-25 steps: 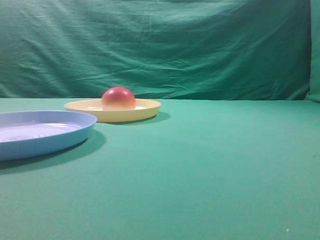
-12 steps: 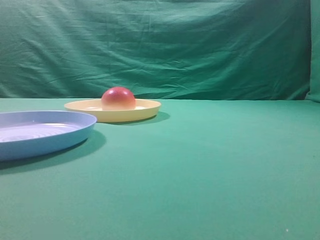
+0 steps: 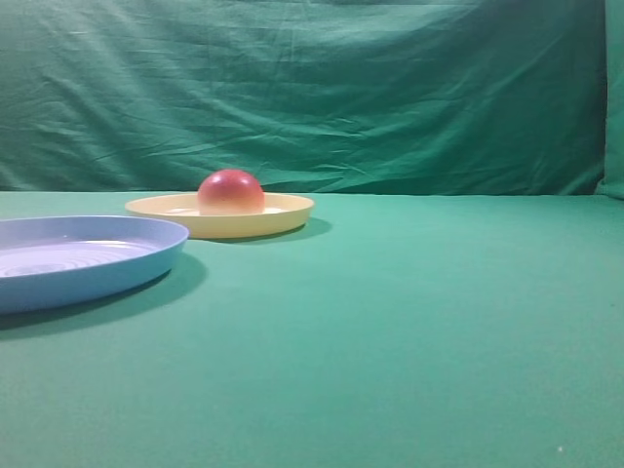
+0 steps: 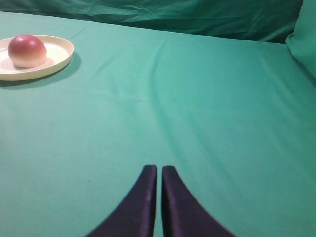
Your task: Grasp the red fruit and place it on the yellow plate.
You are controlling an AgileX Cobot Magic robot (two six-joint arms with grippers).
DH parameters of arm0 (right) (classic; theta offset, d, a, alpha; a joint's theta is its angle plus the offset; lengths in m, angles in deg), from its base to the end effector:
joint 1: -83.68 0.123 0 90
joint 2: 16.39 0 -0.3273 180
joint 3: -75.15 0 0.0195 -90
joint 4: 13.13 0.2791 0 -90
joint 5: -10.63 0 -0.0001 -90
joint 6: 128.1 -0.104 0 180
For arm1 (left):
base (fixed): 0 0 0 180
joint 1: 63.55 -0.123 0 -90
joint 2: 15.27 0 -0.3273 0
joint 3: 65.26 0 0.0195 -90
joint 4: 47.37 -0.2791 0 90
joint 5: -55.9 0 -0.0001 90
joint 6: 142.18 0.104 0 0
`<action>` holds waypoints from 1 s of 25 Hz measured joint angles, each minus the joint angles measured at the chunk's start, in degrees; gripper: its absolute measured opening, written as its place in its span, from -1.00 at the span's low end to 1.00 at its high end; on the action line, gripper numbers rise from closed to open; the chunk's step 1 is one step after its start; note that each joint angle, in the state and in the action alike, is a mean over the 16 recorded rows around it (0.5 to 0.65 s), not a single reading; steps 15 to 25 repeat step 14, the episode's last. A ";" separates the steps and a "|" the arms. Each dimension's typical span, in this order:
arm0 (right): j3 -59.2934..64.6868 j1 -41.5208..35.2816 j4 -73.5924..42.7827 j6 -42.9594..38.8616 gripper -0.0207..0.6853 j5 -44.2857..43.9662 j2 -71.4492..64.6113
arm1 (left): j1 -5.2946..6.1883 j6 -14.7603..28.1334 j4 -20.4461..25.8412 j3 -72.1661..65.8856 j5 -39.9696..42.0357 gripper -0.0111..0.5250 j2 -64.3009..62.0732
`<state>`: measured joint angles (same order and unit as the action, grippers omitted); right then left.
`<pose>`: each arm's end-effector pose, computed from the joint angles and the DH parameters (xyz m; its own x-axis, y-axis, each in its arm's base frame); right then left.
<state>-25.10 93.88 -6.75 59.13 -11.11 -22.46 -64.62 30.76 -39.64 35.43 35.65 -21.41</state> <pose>0.0490 0.0132 0.1662 -0.2900 -0.0752 -0.9541 -0.2222 0.9750 -0.0093 0.0514 -0.0039 0.1717 -0.2659 -0.2520 -0.9305 -0.0408 0.9673 -0.2503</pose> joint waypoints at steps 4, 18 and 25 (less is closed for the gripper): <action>0.00 0.00 0.00 0.00 -0.94 -0.01 0.00 | 0.00 0.00 0.00 0.00 0.00 -0.37 0.00; 0.00 0.00 0.00 0.00 -0.94 -0.02 0.00 | 0.00 0.00 0.00 0.00 0.00 -0.37 0.00; 0.00 0.00 0.00 0.00 -0.94 -0.02 0.00 | 0.00 0.00 0.00 0.00 0.00 -0.37 0.00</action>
